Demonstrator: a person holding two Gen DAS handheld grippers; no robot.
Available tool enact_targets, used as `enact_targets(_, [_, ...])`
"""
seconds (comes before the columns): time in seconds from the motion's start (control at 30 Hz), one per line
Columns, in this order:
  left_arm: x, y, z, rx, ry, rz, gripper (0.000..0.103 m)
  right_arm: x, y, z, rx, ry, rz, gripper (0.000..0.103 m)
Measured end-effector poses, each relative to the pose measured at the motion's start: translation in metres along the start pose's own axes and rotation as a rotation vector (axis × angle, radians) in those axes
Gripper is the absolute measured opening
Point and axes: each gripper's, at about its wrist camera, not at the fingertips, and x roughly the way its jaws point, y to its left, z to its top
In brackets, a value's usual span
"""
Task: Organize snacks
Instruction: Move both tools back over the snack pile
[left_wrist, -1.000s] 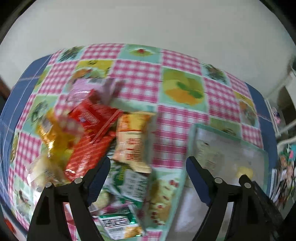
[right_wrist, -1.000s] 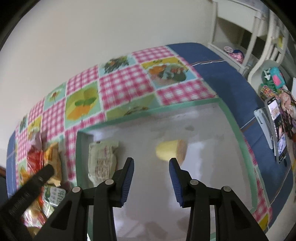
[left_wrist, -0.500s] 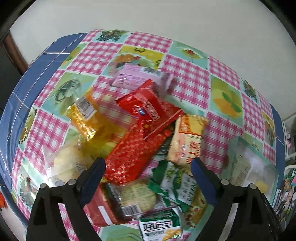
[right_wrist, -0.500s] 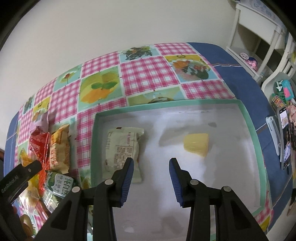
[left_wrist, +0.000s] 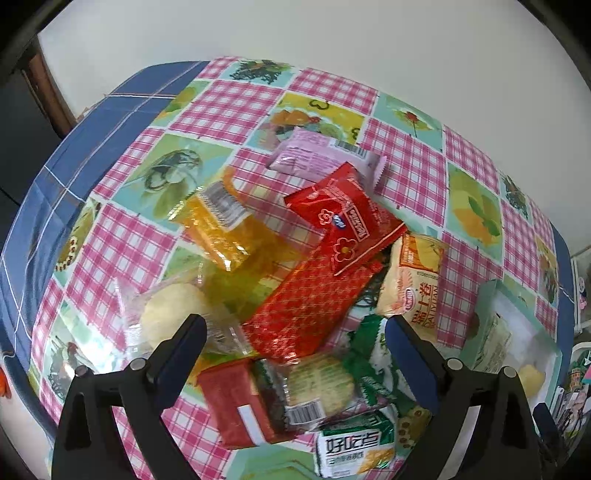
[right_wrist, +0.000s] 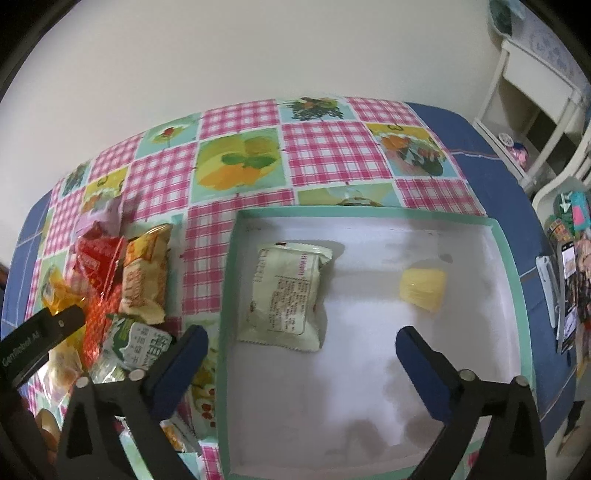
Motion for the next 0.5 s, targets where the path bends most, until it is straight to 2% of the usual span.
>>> enact_targets(0.23, [-0.018,0.015,-0.009,0.020,-0.065,0.027,0.098,-0.011,0.014,-0.018,-0.041,-0.013,0.062,0.103])
enact_targets(0.5, [-0.028,0.036,-0.028,0.024,-0.053,0.046,0.098,-0.022,0.020,-0.036,-0.011,-0.013,0.123,0.103])
